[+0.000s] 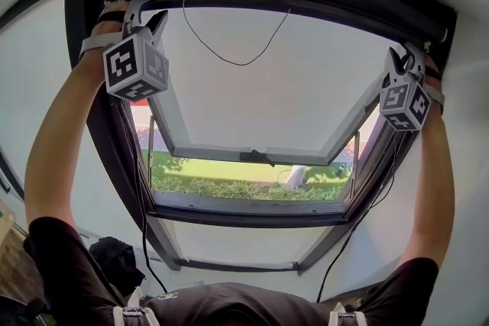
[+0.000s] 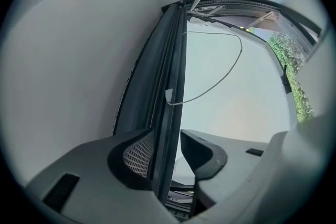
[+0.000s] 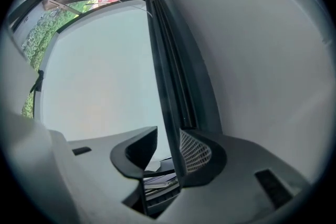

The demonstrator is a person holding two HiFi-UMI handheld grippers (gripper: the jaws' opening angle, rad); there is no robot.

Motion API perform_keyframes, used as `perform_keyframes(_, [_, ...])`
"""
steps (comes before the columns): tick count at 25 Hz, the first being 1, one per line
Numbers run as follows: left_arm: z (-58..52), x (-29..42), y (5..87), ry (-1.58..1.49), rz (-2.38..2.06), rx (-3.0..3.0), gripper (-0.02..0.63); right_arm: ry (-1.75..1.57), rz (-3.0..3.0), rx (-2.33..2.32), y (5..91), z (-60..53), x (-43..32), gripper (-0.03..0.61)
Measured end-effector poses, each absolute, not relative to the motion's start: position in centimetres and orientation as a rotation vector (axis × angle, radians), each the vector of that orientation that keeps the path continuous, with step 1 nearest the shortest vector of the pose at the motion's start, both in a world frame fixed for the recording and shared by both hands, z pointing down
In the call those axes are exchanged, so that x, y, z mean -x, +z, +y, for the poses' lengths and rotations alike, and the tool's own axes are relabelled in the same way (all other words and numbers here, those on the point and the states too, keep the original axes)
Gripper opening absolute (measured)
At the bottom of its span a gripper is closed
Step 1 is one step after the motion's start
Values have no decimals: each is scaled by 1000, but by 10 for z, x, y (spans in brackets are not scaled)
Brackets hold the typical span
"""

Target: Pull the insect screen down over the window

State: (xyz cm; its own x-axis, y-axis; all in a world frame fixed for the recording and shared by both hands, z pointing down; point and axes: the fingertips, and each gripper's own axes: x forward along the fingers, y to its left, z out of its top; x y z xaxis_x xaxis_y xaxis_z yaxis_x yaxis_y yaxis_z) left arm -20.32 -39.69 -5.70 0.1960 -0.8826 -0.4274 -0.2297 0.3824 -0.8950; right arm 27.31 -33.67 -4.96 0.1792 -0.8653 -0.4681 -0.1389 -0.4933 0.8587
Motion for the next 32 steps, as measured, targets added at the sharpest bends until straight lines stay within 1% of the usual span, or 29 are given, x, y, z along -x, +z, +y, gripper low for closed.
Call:
perform_keyframes(7, [-416,204,-44,-753,1304,1110,172,-1307,-925,-1741,-65,-348,-271,146])
perform_keyframes(14, [-425,204,-43,-795,1289,1136,175,-1212,-902,-1637,-54,-365,-276,144])
perform_keyframes(19, [-424,203,-39,-802,1262,1276,166,-1164,-943,-1587,-51,-362,-274,146])
perform_keyframes(21, [-423,205,-40,-814,1259,1293,139,-1131,-953,-1561,-50,-363,-273,124])
perform_keyframes(22, [-423,205,-40,-830,1255,1294,115,-1112,-952,-1541,-50,-363,-273,108])
perform_keyframes(23, [-424,206,-39,-856,1247,1298,87,-1089,-951,-1516,-49,-363,-272,76])
perform_keyframes(28, [-423,205,-26,-1059,1166,1319,80,-943,-1003,-1399,-36,-361,-273,56])
perform_keyframes(32, [-421,204,-19,-1130,1129,1349,67,-873,-1078,-1356,-28,-361,-273,52])
